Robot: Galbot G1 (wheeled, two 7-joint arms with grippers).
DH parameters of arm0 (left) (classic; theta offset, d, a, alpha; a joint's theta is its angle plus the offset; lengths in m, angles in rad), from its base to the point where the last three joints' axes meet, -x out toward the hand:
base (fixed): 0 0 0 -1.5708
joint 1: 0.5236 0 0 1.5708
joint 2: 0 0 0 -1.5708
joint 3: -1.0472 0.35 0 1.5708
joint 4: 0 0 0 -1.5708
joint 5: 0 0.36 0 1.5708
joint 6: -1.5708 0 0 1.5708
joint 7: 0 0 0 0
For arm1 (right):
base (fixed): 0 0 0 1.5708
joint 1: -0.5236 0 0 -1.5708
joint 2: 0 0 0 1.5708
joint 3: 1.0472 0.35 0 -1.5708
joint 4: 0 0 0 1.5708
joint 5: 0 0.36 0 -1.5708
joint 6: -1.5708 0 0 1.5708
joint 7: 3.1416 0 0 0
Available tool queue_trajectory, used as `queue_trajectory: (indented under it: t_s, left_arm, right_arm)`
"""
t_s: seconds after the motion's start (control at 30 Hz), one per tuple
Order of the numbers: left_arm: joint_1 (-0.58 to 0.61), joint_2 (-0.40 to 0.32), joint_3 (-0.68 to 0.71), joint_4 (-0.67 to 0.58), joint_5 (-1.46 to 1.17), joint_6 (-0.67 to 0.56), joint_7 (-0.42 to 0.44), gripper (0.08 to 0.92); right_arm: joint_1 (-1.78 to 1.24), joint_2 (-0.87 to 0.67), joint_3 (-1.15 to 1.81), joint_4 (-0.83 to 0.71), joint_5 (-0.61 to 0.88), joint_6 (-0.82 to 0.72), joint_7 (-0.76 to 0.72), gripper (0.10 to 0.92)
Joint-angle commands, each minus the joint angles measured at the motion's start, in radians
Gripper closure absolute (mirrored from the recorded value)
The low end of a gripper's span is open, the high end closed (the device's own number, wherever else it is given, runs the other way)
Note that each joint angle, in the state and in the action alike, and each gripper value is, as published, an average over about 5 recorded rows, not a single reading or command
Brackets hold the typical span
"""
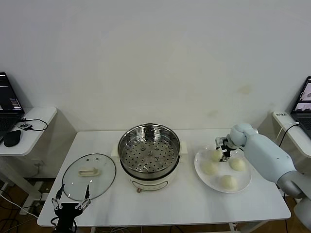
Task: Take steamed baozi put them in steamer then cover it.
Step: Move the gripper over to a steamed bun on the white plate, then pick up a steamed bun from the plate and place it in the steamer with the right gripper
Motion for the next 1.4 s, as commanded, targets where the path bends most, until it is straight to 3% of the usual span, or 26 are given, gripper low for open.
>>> queue_trajectory:
  t_s: [0.03,0.4,0.83,1.07,1.4]
  left_arm:
    - [0.006,0.000,-0.001,-0.009,0.002,-0.002,-0.002,0.177]
    - [0.008,-0.002,0.000,-0.017,0.005,-0.002,-0.003,0.177]
    - [0.007,0.022,-0.001,-0.009,-0.069,-0.007,0.007,0.177]
    - [0.005,0.026,-0.007,0.002,-0.086,-0.034,0.010,0.177]
    - [0.007,0.007,-0.010,-0.005,-0.079,-0.047,0.010,0.177]
  right_arm:
    - [0.001,0.006,-0.001,-0.002,0.007,-0.001,0.000,0.416]
    - [0.038,-0.056,-0.028,0.092,0.067,-0.009,-0.016,0.481]
    - [0.391,-0.213,-0.276,0.399,0.453,-0.068,-0.039,0.474]
    - [0.623,-0.115,-0.444,0.438,0.614,-0.066,-0.016,0.472]
    - [0.699,0.162,-0.571,0.359,0.698,0.009,0.057,0.465]
